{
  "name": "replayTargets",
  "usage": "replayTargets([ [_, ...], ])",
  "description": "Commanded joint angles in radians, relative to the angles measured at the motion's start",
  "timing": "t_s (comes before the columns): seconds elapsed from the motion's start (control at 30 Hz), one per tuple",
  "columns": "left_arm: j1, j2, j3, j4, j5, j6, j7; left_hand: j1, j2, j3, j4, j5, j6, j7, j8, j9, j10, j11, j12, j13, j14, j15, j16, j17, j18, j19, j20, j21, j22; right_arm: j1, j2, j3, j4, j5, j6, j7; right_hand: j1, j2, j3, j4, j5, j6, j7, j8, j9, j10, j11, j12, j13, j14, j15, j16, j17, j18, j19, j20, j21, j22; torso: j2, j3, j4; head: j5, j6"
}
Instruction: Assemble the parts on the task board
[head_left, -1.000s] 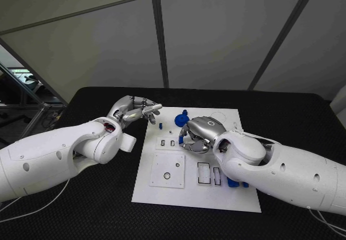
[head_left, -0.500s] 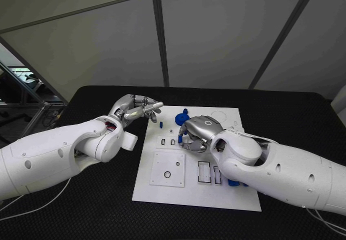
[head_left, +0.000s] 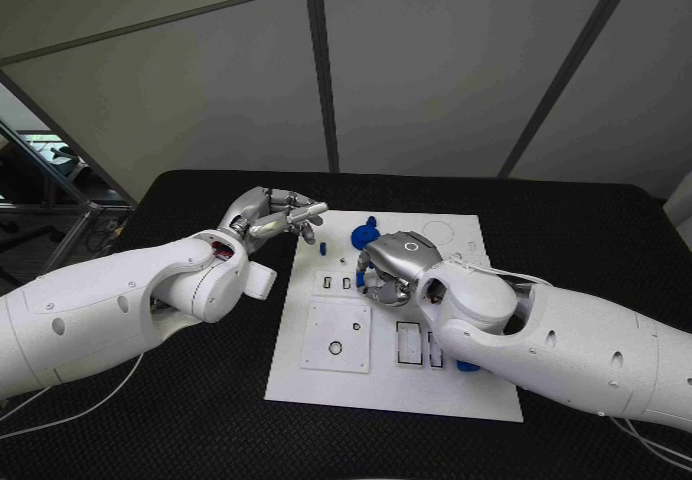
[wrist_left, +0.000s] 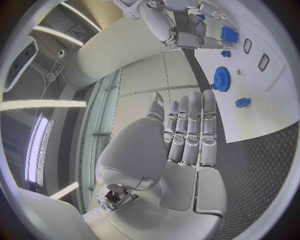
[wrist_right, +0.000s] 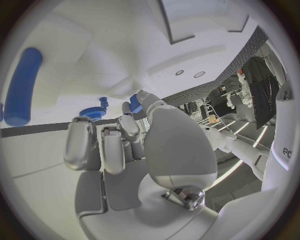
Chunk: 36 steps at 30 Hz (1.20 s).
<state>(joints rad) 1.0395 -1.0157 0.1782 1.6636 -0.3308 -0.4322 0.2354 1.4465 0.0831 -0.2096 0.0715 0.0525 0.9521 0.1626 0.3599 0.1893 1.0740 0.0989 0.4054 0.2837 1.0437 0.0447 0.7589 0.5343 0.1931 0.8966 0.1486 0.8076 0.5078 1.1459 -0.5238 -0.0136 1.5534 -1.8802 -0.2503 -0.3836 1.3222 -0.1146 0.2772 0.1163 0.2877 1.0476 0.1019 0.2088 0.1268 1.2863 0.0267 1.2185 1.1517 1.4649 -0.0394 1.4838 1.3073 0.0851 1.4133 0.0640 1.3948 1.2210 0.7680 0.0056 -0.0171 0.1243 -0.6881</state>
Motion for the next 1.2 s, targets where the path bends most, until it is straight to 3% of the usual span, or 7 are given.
replayTargets([
  [0.03, 0.002, 0.002, 0.001, 0.0, 0.004, 0.012, 0.008, -0.008, 0.002, 0.0, -0.004, -0.001, -0.004, 0.0, -0.004, -0.002, -0.005, -0.001, -0.006, -0.001, -0.005, -0.001, -0.004, -0.001, -0.016, -0.008, 0.001, -0.005, -0.001, 0.001, 0.004, 0.001, 0.002, -0.038, 0.043, -0.026, -0.006, -0.003, 0.0, 0.003, 0.002, 0.004, 0.003, 0.005, 0.002, -0.004, -0.003, -0.004, -0.001, 0.074, -0.008, -0.005, 0.114, -0.016, -0.001, -0.004, -0.002, -0.001, 0.0, 0.0, -0.0001, 0.0, -0.002],
  [0.63, 0.002, 0.005, 0.001, -0.002, 0.004, 0.015, 0.005, -0.008, 0.002, 0.0, -0.004, -0.001, -0.004, 0.0, -0.004, -0.002, -0.005, -0.001, -0.006, -0.001, -0.005, -0.001, -0.004, -0.001, -0.016, -0.008, 0.001, -0.005, -0.001, 0.001, 0.01, 0.0, -0.003, -0.045, 0.06, -0.03, -0.01, -0.006, -0.002, 0.004, 0.001, 0.001, 0.004, 0.003, 0.002, -0.007, -0.002, -0.008, -0.005, 0.073, -0.007, -0.008, 0.109, -0.015, -0.003, -0.003, -0.005, -0.005, 0.0, 0.0001, -0.0002, -0.001, -0.004],
  [1.2, 0.002, 0.007, 0.001, -0.006, 0.003, 0.018, -0.003, -0.009, 0.002, -0.001, -0.004, -0.001, -0.006, 0.001, -0.005, -0.003, -0.007, 0.001, -0.007, -0.002, -0.005, 0.001, -0.004, -0.003, -0.016, -0.008, 0.002, -0.007, -0.002, 0.001, 0.012, 0.0, -0.004, -0.044, 0.065, -0.029, -0.026, -0.022, -0.012, 0.012, -0.003, -0.028, 0.014, -0.012, -0.001, -0.023, 0.006, -0.022, -0.018, 0.072, -0.001, -0.011, 0.107, -0.014, -0.009, 0.001, -0.012, -0.016, 0.0, 0.0001, -0.0001, 0.001, -0.008],
])
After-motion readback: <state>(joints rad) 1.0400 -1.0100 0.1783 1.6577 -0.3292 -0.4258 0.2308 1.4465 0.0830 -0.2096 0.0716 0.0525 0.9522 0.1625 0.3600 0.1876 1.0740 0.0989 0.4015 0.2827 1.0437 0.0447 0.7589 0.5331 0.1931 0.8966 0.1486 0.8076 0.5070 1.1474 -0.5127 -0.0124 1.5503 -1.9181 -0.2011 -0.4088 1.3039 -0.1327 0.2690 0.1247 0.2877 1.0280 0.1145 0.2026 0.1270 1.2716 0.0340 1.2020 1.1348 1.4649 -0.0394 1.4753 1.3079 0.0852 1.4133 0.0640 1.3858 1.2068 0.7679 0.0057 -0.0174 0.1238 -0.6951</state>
